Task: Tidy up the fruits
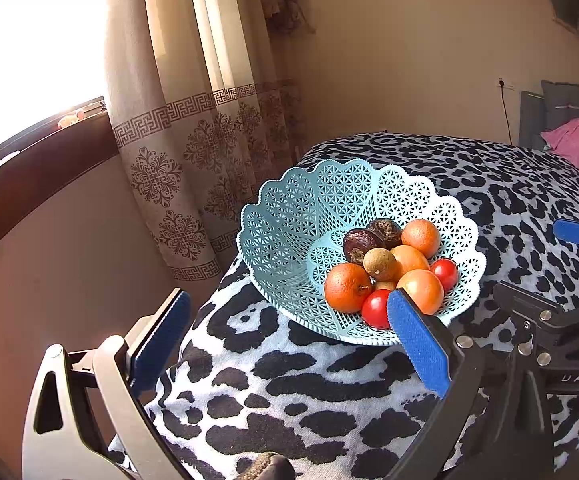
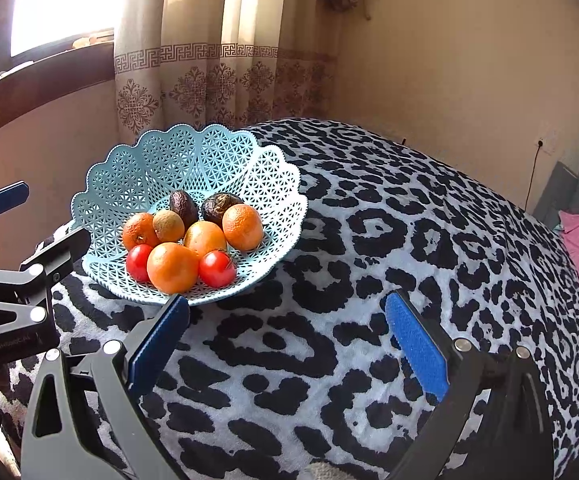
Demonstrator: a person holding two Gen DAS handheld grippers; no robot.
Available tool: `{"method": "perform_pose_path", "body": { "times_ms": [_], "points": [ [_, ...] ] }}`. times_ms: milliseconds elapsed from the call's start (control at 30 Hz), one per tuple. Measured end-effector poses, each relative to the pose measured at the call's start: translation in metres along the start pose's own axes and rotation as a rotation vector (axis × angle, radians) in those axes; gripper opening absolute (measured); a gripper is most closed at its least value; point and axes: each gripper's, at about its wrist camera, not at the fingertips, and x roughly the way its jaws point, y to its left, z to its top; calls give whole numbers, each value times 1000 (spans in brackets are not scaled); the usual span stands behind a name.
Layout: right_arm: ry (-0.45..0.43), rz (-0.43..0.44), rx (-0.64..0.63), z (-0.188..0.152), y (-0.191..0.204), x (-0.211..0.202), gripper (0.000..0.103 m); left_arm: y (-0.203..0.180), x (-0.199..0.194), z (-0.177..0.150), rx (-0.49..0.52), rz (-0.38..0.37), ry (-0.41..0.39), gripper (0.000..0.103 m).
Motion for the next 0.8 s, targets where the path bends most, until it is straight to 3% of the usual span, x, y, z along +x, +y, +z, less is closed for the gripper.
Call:
{"method": "perform_pose_path", "body": {
  "times_ms": [800],
  "points": [
    [3, -39, -42, 1, 7, 4, 98, 1, 3, -1, 4, 4, 4, 100]
  ]
}}
